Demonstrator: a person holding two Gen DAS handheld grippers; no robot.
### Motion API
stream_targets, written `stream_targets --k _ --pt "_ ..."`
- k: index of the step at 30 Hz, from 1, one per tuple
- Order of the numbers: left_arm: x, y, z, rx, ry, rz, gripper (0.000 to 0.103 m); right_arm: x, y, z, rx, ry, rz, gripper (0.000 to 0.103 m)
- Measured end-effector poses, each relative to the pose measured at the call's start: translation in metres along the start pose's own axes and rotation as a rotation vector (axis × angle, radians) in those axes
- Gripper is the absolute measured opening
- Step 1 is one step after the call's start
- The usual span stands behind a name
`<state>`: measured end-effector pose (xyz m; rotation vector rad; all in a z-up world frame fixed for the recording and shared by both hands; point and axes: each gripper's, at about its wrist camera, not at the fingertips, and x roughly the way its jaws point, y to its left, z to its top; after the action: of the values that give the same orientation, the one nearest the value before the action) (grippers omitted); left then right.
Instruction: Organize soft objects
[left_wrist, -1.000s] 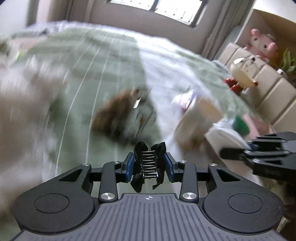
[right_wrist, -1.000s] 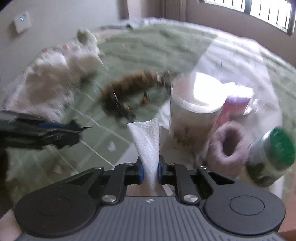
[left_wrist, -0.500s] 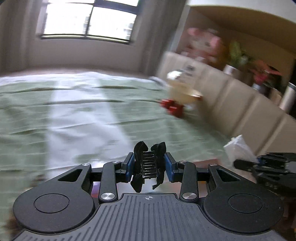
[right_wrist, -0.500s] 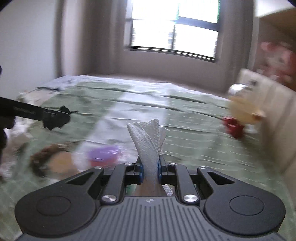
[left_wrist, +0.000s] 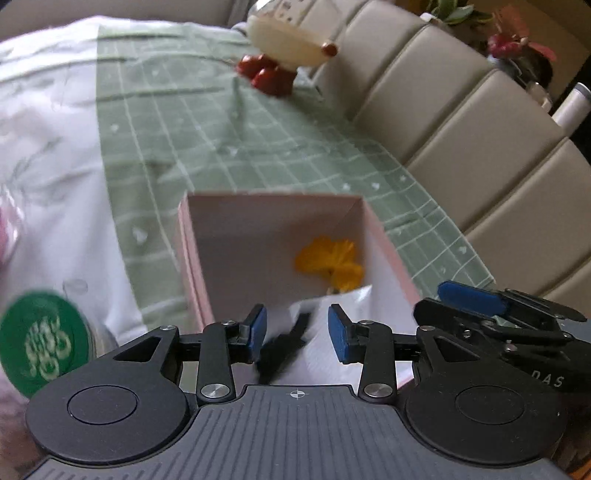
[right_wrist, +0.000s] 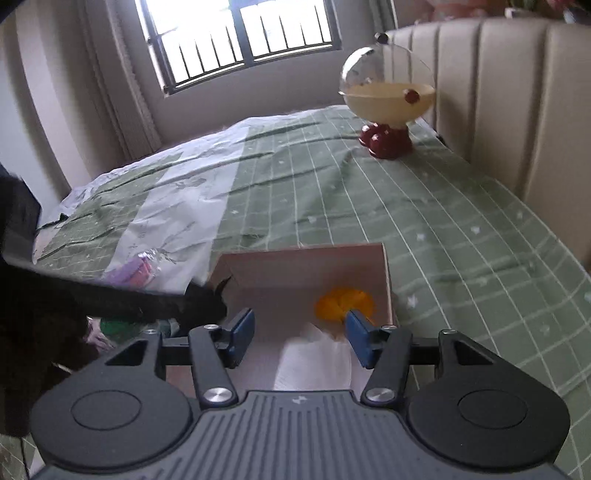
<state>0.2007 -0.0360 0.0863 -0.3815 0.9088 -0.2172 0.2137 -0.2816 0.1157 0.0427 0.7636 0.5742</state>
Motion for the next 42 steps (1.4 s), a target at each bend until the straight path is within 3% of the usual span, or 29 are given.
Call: stream_targets --k 3,7,11,15,18,21,23,25,27,32,38,42 --pt "-0.013 0.005 -0.005 0.007 -0.054 0.003 0.04 0.002 0.0 -0.014 -0.013 0.008 -0.033 0.057" --pt "-0.069 0.013 -0.008 0.014 -0.239 -0.012 0.04 -0.005 0.021 -0.028 -0.06 0.01 -0.05 0.057" --pt "-0.141 0.039 -0.025 0.046 -0.335 0.065 0.04 -0.012 0.061 -0.042 -0.198 -0.019 -0.069 0.062" --pt "-0.217 0.107 -0.063 -0.027 -0.409 0.235 0.04 -0.015 0.112 -0.052 -0.292 -0.048 -0.029 0.068" --pt "-0.259 0.181 -0.093 -0.186 -0.428 0.373 0.04 -0.011 0.152 -0.059 -0.313 -0.007 0.039 0.068" --pt "-0.284 0.25 -0.113 -0.321 -0.449 0.439 0.04 -0.001 0.196 -0.069 -0.352 0.045 0.094 0.069" --pt "-0.287 0.28 -0.113 -0.318 -0.44 0.44 0.04 0.007 0.227 -0.076 -0.403 0.074 0.122 0.069" --pt "-0.275 0.306 -0.107 -0.297 -0.371 0.415 0.04 0.014 0.255 -0.084 -0.455 0.097 0.144 0.069" --pt "-0.263 0.322 -0.107 -0.295 -0.311 0.442 0.04 0.018 0.279 -0.089 -0.501 0.114 0.163 0.069" --pt "-0.247 0.326 -0.113 -0.272 -0.318 0.41 0.04 0.028 0.325 -0.102 -0.564 0.147 0.264 0.069" --pt "-0.196 0.341 -0.084 -0.153 -0.133 0.518 0.041 0.069 0.398 -0.121 -0.684 0.174 0.347 0.068" --pt "-0.197 0.352 -0.087 -0.166 -0.156 0.47 0.04 0.088 0.434 -0.123 -0.759 0.133 0.363 0.067"
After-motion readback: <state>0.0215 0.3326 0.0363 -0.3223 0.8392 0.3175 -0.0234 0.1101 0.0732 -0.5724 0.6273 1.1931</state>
